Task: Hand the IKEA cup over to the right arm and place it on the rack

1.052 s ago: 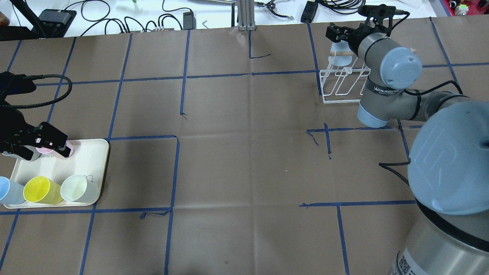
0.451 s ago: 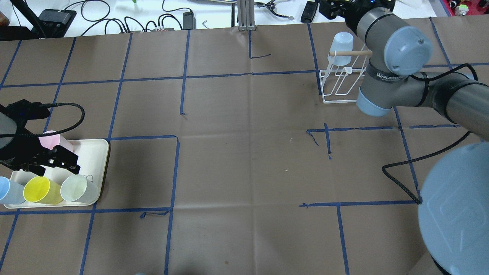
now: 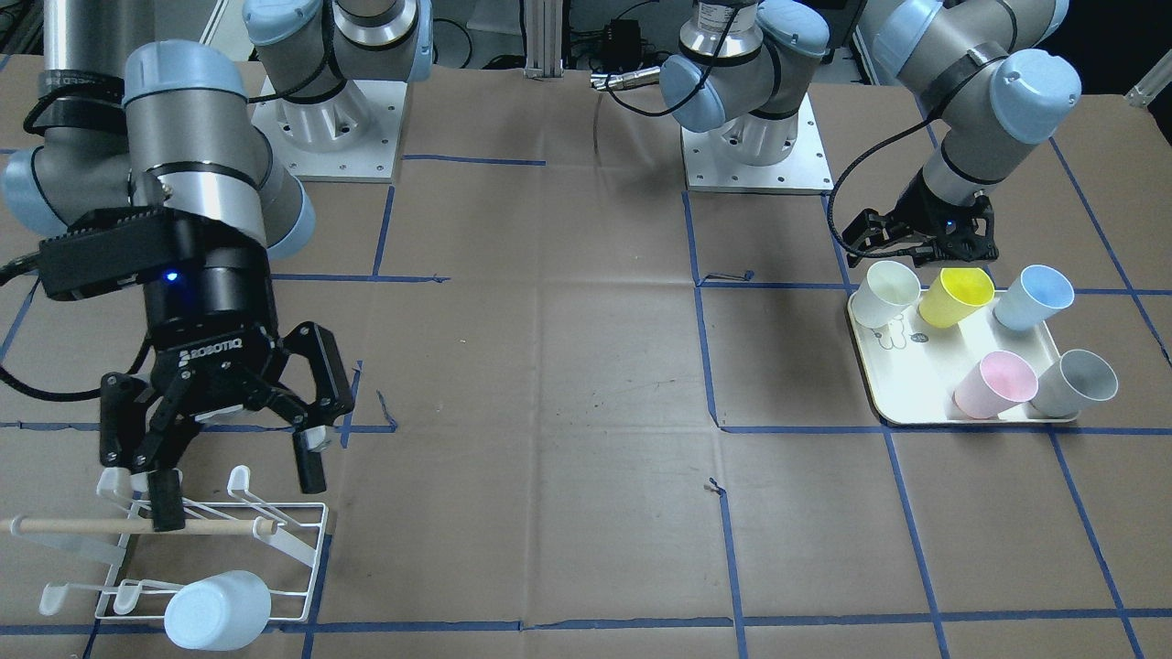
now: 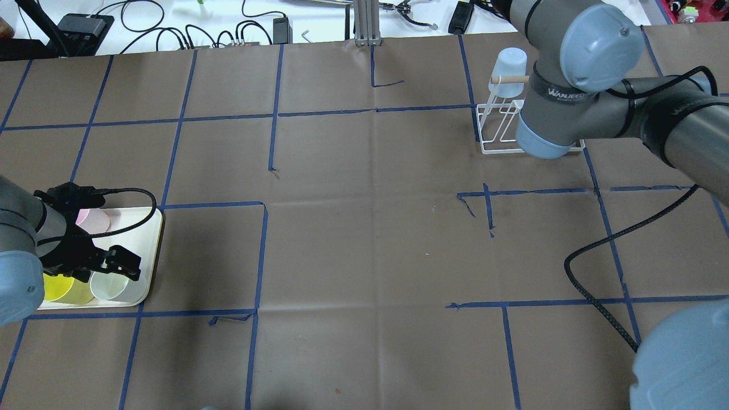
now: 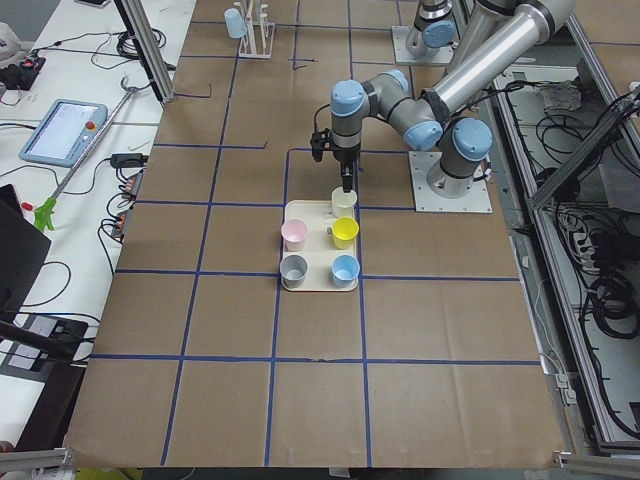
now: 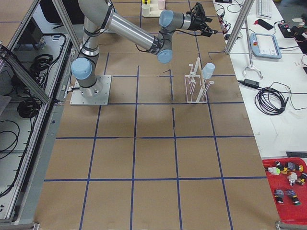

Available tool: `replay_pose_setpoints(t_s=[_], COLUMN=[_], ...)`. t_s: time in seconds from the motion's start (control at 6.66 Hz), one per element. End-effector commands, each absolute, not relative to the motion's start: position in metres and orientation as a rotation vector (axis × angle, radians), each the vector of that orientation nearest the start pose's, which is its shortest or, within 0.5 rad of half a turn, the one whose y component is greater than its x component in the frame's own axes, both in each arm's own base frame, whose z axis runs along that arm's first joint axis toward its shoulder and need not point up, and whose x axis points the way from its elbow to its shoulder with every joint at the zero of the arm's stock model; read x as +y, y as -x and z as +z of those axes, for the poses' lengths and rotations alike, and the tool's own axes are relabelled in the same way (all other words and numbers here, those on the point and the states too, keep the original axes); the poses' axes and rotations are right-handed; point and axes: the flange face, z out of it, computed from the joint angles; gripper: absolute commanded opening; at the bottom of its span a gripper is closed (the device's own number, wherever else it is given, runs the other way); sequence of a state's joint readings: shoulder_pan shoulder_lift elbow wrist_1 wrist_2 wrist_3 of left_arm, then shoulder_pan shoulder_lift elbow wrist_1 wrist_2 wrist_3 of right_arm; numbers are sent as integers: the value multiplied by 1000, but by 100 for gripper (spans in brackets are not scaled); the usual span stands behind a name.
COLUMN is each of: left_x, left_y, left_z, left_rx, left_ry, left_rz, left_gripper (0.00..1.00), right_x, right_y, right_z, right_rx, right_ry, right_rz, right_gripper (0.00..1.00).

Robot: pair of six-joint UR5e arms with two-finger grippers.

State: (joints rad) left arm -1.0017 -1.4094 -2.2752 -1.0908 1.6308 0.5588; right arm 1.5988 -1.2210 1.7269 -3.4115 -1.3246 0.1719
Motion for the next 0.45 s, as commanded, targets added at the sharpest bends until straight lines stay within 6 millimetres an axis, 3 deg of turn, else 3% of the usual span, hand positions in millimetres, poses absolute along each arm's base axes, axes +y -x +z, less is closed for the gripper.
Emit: replay_pose_setpoints(t_s=[0.0, 0.3], left_x=[-373, -383], left_y=[-88, -91], left_z=[252, 231], left_rx=[3128, 3129], left_ry=[11, -1], left_rz=[151, 153], left_gripper=[98, 98], right_x=[-582, -572], right_y=[-240, -239], right_z=[449, 439], right_rx=[2093, 1951], right_ry=[-151, -521], right_rz=[-1510, -1252], right_gripper=[100, 100])
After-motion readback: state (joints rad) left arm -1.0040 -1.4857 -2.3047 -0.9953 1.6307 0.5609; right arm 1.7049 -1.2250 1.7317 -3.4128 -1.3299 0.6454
